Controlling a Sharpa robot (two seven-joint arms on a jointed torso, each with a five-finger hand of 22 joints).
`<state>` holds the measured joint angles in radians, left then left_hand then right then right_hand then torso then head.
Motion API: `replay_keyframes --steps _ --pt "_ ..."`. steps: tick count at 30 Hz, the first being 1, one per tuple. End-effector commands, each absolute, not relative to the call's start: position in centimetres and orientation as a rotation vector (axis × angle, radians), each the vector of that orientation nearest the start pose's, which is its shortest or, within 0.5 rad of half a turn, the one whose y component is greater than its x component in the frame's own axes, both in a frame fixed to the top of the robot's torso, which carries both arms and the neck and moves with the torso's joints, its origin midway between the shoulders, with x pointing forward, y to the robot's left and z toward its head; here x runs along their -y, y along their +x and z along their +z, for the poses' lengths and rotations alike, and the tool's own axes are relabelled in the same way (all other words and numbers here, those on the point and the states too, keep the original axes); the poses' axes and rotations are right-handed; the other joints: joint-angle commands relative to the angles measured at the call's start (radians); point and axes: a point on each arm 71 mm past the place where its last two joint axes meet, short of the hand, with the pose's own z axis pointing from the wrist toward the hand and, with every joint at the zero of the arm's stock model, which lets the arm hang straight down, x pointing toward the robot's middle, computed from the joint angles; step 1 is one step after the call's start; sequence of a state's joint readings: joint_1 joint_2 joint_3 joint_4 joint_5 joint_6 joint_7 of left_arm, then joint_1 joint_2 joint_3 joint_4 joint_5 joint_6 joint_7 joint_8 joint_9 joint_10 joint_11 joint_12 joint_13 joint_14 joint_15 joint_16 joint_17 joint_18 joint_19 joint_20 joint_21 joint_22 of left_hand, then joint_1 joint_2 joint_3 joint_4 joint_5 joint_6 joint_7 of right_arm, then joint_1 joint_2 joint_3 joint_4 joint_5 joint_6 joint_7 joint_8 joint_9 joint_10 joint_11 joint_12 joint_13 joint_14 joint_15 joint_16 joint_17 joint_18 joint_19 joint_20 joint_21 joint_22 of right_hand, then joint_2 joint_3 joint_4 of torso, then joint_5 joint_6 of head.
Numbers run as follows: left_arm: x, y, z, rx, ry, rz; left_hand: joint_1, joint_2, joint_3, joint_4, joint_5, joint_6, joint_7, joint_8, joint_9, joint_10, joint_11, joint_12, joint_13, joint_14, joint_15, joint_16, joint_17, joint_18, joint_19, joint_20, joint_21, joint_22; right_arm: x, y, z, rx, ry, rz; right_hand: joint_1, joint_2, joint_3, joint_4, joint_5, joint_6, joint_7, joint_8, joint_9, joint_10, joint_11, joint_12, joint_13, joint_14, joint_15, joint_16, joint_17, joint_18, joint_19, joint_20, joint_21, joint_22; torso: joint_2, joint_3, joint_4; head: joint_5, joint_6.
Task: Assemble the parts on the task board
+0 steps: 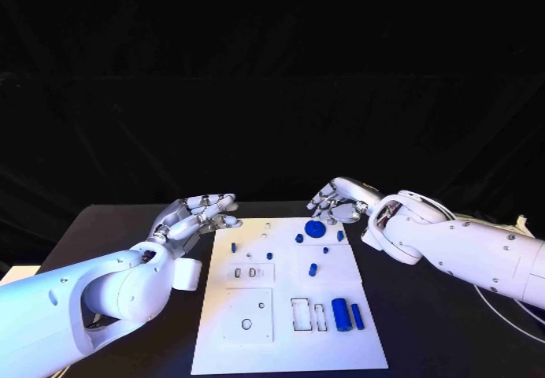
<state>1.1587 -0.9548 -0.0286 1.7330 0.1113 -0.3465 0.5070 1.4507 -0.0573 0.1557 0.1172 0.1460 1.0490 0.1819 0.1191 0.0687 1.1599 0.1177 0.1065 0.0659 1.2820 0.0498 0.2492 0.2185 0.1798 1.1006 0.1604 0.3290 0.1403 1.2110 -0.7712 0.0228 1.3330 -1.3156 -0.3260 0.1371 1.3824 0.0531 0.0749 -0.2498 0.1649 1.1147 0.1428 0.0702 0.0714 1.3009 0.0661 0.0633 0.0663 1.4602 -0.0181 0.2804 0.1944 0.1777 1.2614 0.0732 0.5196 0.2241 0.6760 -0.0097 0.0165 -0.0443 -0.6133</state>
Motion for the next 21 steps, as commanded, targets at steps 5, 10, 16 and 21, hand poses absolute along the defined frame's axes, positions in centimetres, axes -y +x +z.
replay_keyframes --steps 5,10,16,21 --pt "-20.1 43.6 -16.0 -1.342 -1.185 -1.725 -0.014 -0.004 0.002 -0.002 -0.004 -0.002 0.007 -0.015 -0.002 0.002 0.006 -0.018 -0.001 -0.010 0.010 -0.017 0.010 0.000 -0.007 0.003 -0.004 -0.003 20.2 52.9 -16.5 -1.640 -0.376 0.527 -0.038 -0.008 0.018 0.001 -0.021 -0.004 -0.008 -0.007 -0.003 -0.035 -0.004 -0.004 -0.003 0.054 -0.006 0.127 0.084 0.003 0.025 -0.006 0.069 0.041 0.047 -0.0019 0.0090 -0.013 0.012" --pt "-20.1 43.3 -15.5 -1.343 -1.180 -1.729 -0.017 -0.006 0.003 -0.004 -0.004 -0.007 0.011 -0.024 -0.002 -0.002 0.011 -0.029 0.000 -0.023 0.015 -0.030 0.015 -0.001 -0.018 0.008 -0.011 -0.008 19.4 53.0 -16.2 -1.622 -0.419 0.504 -0.055 -0.018 0.038 0.000 -0.022 -0.012 -0.007 -0.007 -0.003 -0.057 0.001 -0.003 -0.003 0.044 -0.005 0.184 0.128 0.002 0.019 -0.005 0.107 0.066 0.063 -0.0016 0.0136 -0.014 0.015" --pt "-19.9 43.2 -15.4 -1.346 -1.180 -1.729 -0.020 -0.007 0.002 -0.004 -0.004 -0.009 0.013 -0.028 -0.002 -0.004 0.013 -0.033 0.000 -0.027 0.017 -0.035 0.017 -0.001 -0.022 0.010 -0.014 -0.009 18.7 53.0 -15.9 -1.608 -0.446 0.497 -0.079 -0.029 0.090 0.005 -0.021 -0.016 -0.009 -0.006 -0.001 -0.069 0.003 -0.001 -0.002 0.039 -0.003 0.325 0.224 -0.012 0.049 -0.007 0.277 0.237 0.075 -0.0029 0.0194 -0.019 0.016" --pt "-20.0 43.3 -15.4 -1.346 -1.181 -1.726 -0.021 -0.007 0.002 -0.004 -0.004 -0.010 0.014 -0.029 -0.002 -0.005 0.014 -0.034 0.000 -0.028 0.018 -0.037 0.018 -0.001 -0.023 0.011 -0.015 -0.010 18.3 53.0 -15.8 -1.619 -0.466 0.489 -0.092 -0.046 0.138 0.016 -0.022 -0.017 -0.007 -0.007 -0.001 -0.075 0.001 -0.002 -0.002 0.047 -0.001 0.535 0.413 -0.049 0.095 -0.005 0.510 0.522 0.083 -0.0036 0.0214 -0.019 0.017"
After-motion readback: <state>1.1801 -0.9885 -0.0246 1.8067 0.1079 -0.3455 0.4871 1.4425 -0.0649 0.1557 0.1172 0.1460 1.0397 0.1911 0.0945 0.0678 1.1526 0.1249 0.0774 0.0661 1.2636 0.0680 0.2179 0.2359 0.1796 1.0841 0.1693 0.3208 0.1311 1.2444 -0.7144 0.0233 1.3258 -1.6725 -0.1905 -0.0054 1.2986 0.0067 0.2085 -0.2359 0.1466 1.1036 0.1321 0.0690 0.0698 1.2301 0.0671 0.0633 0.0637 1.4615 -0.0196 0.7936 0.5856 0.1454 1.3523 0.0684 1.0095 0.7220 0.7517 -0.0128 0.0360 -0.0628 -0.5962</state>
